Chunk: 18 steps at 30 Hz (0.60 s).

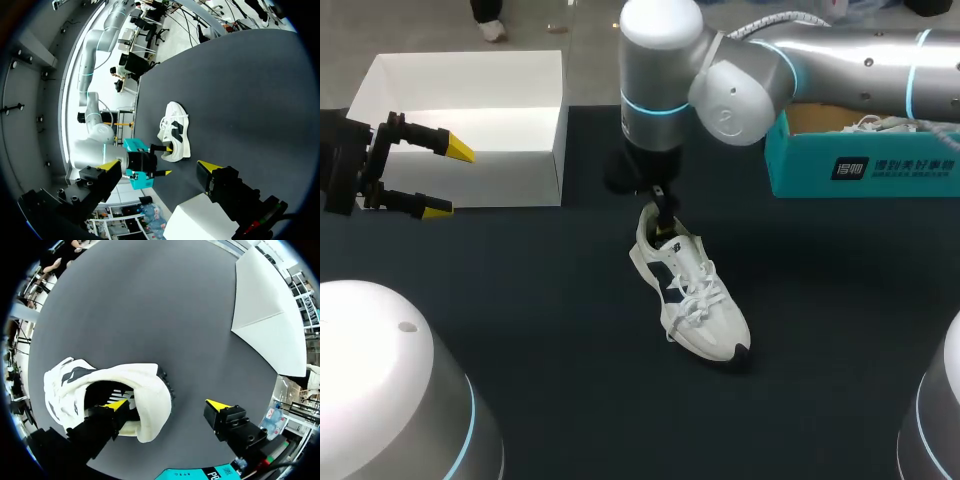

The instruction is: Take the shoe out of the shoebox, open the shoe tongue, remove and reinsert the insole, then place the shoe into the shoebox

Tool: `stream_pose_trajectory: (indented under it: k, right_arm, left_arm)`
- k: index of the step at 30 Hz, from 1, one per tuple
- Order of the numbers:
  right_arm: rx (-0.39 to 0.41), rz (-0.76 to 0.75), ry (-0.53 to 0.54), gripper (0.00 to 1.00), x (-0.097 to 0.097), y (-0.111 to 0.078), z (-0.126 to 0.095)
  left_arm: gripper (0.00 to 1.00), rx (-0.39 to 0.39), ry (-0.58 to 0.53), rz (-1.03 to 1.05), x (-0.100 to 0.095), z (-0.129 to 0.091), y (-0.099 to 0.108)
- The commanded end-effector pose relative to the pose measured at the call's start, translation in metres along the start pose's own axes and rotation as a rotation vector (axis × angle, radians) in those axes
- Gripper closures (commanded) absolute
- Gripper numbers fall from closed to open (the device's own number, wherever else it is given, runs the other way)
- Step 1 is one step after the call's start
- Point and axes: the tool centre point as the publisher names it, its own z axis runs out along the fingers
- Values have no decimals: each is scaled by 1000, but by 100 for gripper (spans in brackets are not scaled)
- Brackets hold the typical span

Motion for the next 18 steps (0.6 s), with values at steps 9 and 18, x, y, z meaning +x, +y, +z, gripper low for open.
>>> stream_pose_trajectory:
  k: [9, 18]
  right_arm:
    - [18, 20, 56, 42, 1, 0, 30]
    - [32, 47, 96, 100, 13, -6, 23]
  left_arm:
    - [0, 0, 5, -1, -1, 0, 0]
    - [0, 0, 5, -1, -1, 0, 0]
